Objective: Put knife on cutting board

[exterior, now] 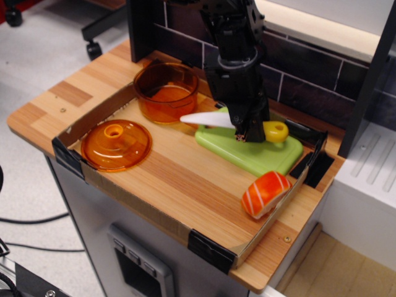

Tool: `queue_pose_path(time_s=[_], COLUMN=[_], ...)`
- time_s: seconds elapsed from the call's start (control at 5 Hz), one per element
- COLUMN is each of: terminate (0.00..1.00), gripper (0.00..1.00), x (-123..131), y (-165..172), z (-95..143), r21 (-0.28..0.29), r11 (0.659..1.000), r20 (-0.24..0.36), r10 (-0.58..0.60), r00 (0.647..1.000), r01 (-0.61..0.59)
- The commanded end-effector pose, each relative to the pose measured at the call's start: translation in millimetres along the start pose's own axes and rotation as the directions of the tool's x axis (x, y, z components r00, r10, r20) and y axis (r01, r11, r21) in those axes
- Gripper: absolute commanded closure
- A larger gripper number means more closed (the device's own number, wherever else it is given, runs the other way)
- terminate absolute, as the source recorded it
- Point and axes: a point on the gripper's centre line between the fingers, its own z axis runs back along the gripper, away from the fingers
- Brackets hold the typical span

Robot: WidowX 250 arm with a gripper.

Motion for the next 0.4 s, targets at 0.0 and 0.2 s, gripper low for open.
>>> queue_pose_path(time_s=[0.0,0.2], terminate=[0.0,1.0], gripper=[0.0,0.0], x=[-13,-22], y=[-11,-14], z=[29,48], r21=[-0.081,-0.111], r11=[0.988,0.982], r20=[-0.011,-0.027], r10=[-0.136,-0.157], r00=[0.991,0.987], r01=[0.134,0.154])
